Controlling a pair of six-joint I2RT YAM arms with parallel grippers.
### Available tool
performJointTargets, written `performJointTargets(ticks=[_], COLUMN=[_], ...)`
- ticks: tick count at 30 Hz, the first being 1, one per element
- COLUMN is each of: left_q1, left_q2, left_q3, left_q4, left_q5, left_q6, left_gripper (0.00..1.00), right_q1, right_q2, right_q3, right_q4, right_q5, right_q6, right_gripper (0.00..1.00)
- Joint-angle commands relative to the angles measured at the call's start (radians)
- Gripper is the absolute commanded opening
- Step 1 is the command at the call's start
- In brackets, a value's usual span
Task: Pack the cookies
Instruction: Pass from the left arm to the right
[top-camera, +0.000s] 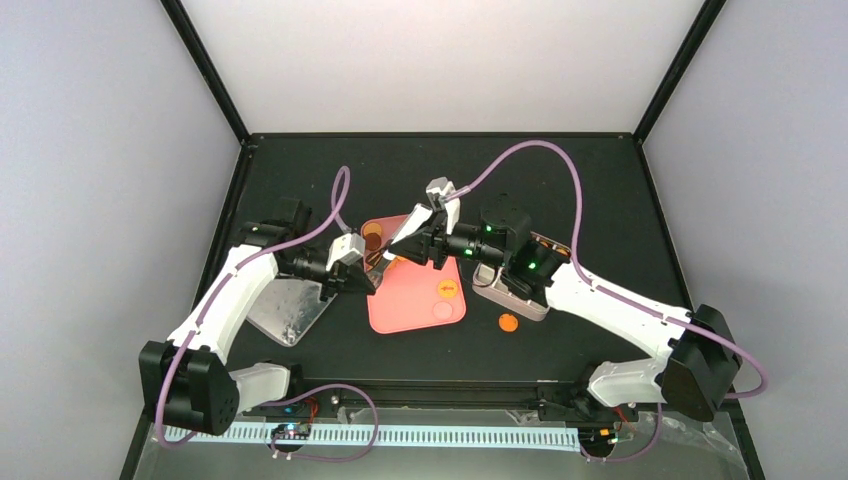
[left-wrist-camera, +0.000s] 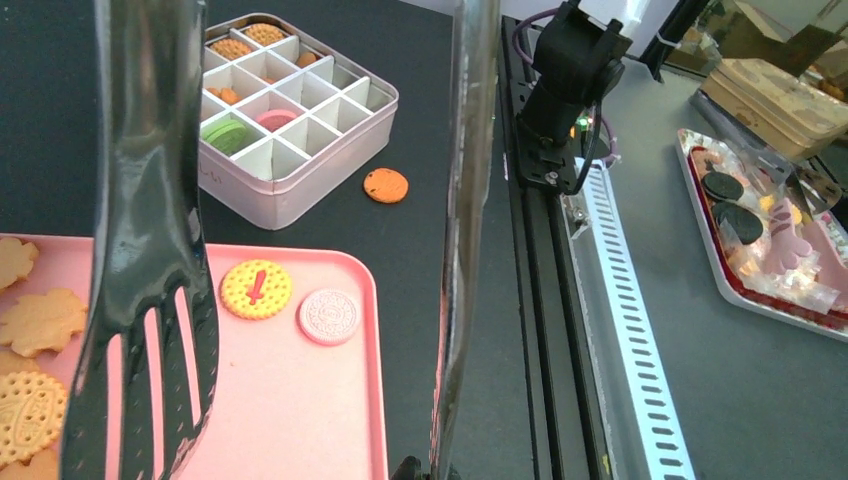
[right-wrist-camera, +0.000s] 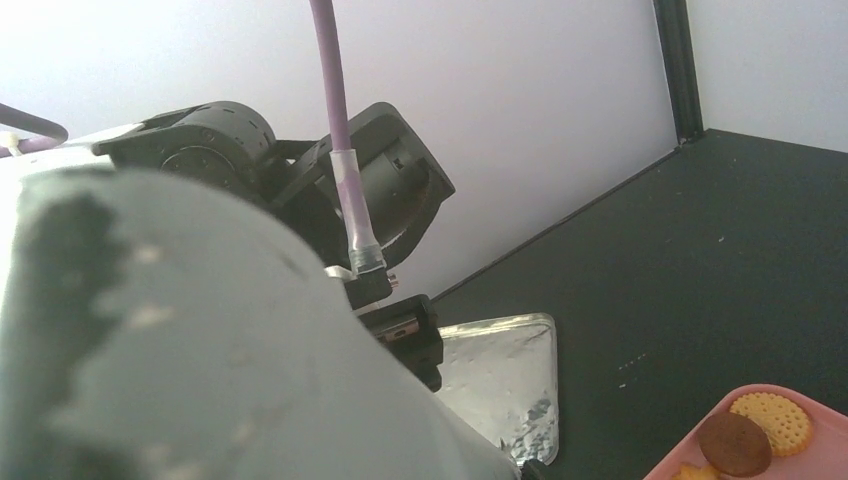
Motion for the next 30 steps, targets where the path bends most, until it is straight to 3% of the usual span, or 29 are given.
performJointTargets(ticks=[1,16,25,26,30], left_q1=[0.003,0.002,0.003,0.003,0.004], left_q2=[-0.004,0.017,0.014,0.013,-0.009], left_q3=[0.046,0.068,0.073,0.074,0.067], left_q4=[-0.024,-0.081,-0.075,-0.05,0.11], left_q5=[0.034,0.017,-0.014,-0.031,-0.194], left_q6=[0.056,0.106,0.09,0.057,-0.141], left_gripper=[0.01,0.02,0.03,0.1,0.52], right_q1=[0.001,-0.001,-0.001,-0.001,-0.002], right_q2=[0.015,0.098,0.089,0.085,0.06], right_q3=[0.068,0.221,0.218,0.212,0.151], right_q4=[-0.013,-0.219,-0.262,-0.267,-0.253], right_q5=[-0.073,-0.237,-0.179,-0.143,0.065], right_q6=[-0.02,-0.172,-0.21,-0.219,-0.25], right_gripper=[0.49,0.57,0.39,0.38,0.33])
